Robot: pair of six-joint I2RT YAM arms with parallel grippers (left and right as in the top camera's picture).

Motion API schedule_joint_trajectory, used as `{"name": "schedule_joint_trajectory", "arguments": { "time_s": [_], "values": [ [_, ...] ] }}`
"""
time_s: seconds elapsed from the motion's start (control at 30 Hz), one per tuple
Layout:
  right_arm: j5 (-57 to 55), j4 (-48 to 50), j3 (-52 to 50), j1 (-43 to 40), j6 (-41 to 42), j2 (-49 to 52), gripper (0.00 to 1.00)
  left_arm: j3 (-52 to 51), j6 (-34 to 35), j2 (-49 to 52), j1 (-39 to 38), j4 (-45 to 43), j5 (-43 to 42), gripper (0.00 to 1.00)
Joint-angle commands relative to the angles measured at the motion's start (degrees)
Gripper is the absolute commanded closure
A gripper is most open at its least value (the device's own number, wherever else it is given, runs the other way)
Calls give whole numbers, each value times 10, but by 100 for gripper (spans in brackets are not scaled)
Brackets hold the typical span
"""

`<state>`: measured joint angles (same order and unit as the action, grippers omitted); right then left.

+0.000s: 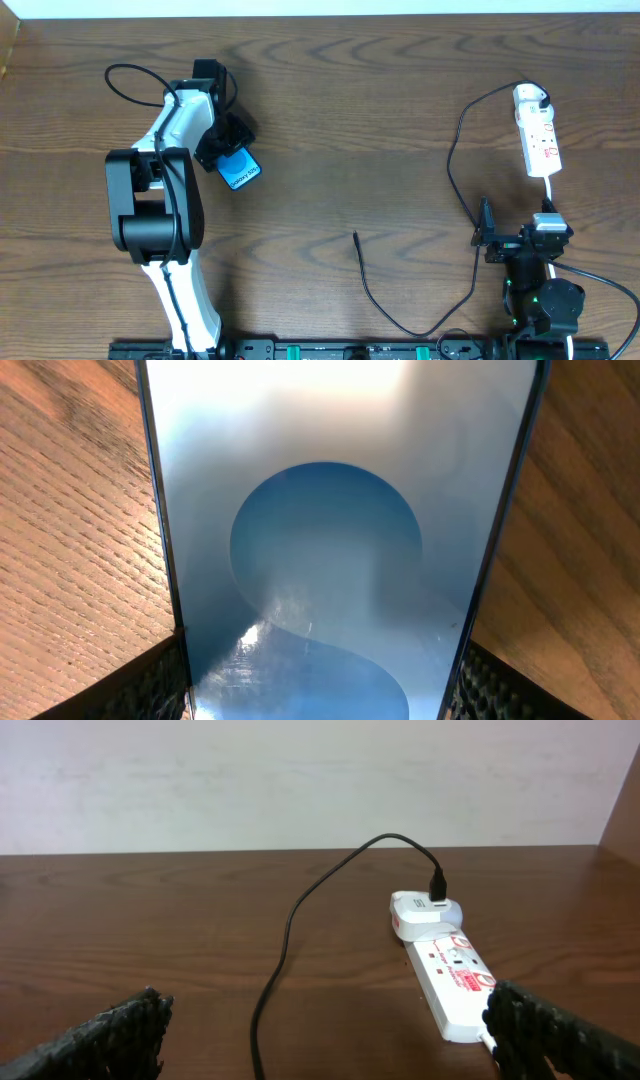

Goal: Plug charger to phone and switch on socket
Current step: 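Lift the phone upright with the left gripper and move it right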

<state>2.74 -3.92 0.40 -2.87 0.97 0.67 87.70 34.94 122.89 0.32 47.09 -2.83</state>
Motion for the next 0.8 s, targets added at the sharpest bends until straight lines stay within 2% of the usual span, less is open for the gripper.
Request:
{"name": "schedule_joint_trajectory", "arguments": {
  "time_s": [0.0,0.3,0.77],
  "values": [
    [-2,-2,-1,-1,-6,-3,1,-21,7,15,3,6,7,92],
    [-2,-2,-1,-1,-6,-3,1,-17,7,-3,3,6,8,93],
    [-2,-2,-1,-1,-6,-3,1,-14,7,-96,3,6,7,93]
  ]
}}
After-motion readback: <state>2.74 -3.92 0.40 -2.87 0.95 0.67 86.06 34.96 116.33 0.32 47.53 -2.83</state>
